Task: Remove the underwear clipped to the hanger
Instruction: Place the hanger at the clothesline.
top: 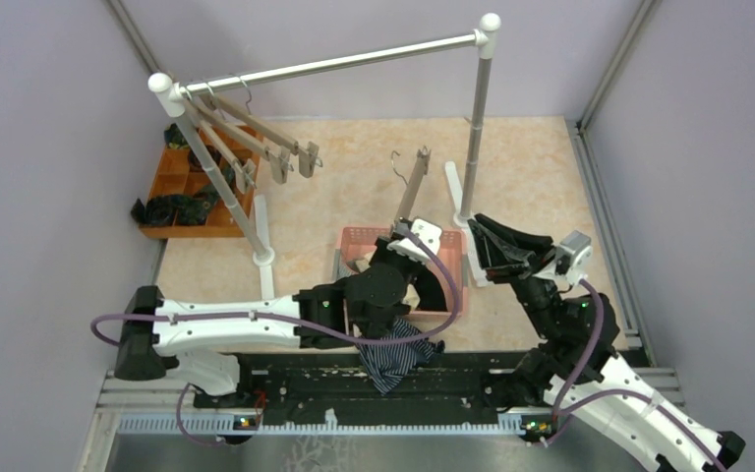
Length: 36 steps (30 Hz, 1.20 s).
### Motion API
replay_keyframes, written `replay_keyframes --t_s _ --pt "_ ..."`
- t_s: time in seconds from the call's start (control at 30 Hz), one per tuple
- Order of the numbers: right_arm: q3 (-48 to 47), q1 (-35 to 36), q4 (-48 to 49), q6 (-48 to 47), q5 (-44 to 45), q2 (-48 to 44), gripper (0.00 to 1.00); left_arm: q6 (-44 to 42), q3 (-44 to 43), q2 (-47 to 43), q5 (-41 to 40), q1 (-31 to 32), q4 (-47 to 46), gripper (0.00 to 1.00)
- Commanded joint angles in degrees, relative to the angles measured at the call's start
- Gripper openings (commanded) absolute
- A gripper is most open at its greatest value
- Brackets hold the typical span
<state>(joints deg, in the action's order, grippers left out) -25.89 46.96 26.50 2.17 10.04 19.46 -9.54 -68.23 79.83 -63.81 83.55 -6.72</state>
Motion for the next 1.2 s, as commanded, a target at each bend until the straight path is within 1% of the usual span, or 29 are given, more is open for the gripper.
replay_keyframes --t_s 0.0,0.03,0.07,0.1,0.13,0.17,0.23,0.27,0.3,0.43,0.5,0.7,0.87,1.03,1.1,1.17 --pt "-0.6 -0.4 0.5 0.8 0.8 -3.7 0.2 -17.9 -2.0 2.8 -6.3 0.2 -15.5 0.0" --pt "-0.6 -0.5 0.1 0.8 1.1 -4.5 0.2 -23.6 -2.0 3.7 -7.8 0.3 -21.6 0.0" --pt "-0.6 -0.5 -0.3 0.7 1.4 -5.3 0.2 -31.9 -1.9 4.8 -9.1 0.4 -29.7 0.0" --pt "-0.4 -0.5 -0.6 0.6 1.7 -6.0 0.2 -40.4 -1.6 6.0 -9.9 0.7 -40.2 0.0" --pt "-0.2 -0.5 -0.8 0.6 1.9 -6.8 0.2 -54.0 -1.5 7.6 -10.3 1.0 -51.7 0.0" --pt "-0.1 -0.5 -0.9 0.5 2.2 -7.7 0.2 -65.0 -2.1 9.8 -10.5 1.5 -66.8 0.0" --pt "0.5 -0.5 -0.9 0.4 2.6 -8.6 0.21 -87.5 -5.7 15.5 -9.8 2.4 -89.7 0.0" --pt "0.6 -0.5 -0.9 0.4 2.7 -8.9 0.21 -95.0 -8.5 18.6 -9.1 2.8 -95.1 0.0" --pt "0.7 -0.5 -0.8 0.4 2.7 -8.9 0.21 -98.0 -10.8 20.9 -8.7 2.8 -95.8 0.0" --pt "0.2 -0.5 -1.3 0.1 3.0 -8.0 0.21 -100.5 -16.6 26.5 -6.6 3.4 -95.8 0.0" --pt "0.3 -0.5 -1.6 0.1 3.0 -7.8 0.21 -99.5 -17.7 27.1 -6.3 3.5 -95.8 0.0" --pt "0.4 -0.5 -0.5 0.1 2.4 -7.2 0.21 -96.5 -16.4 21.8 -4.5 3.2 -94.7 0.0" --pt "-0.5 -0.5 -0.4 0.2 1.5 -5.2 0.21 -92.9 -16.6 18.4 -4.1 3.1 -88.1 0.0" --pt "-0.8 -0.5 -0.5 0.3 1.0 -4.2 0.21 -95.1 -19.4 17.7 -2.0 3.0 -87.9 0.0" --pt "-0.8 -0.5 -0.3 0.5 0.5 -4.1 0.21 -93.8 -20.4 17.0 -1.5 2.5 -85.5 0.0" --pt "-1.1 -0.5 -0.4 0.6 -0.4 -4.1 0.2 -90.5 -21.1 15.8 -1.6 1.4 -81.3 0.0"
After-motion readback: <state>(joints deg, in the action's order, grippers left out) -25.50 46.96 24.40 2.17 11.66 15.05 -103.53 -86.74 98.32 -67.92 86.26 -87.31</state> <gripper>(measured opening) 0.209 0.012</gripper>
